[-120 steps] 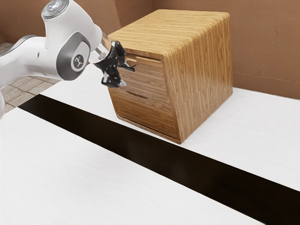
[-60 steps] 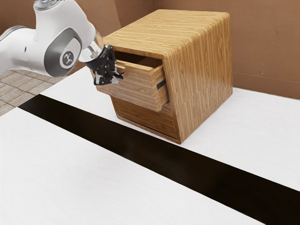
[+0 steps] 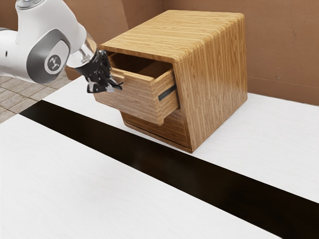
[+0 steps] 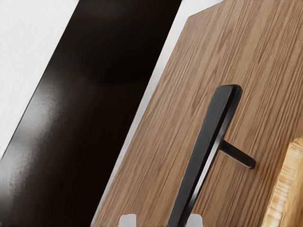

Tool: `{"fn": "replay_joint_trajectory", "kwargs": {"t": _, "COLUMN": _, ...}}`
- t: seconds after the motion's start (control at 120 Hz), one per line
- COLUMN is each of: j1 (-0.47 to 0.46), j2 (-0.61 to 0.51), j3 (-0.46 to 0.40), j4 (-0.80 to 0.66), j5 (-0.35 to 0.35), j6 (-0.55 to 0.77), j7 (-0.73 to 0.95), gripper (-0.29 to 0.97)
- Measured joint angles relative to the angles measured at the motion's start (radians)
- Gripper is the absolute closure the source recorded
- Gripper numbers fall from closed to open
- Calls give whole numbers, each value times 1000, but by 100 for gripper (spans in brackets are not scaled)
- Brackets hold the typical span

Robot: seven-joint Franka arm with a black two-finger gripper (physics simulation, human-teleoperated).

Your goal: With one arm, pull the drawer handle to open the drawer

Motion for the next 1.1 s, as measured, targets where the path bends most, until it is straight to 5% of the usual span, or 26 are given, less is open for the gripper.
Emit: {"fn": "replay_joint_trajectory", "kwargs": {"t": 1.1, "j1": 6, "j2": -306, "j3": -11, "j4": -305, "j5": -3, "j6": 0, "j7": -56, "gripper": 76}}
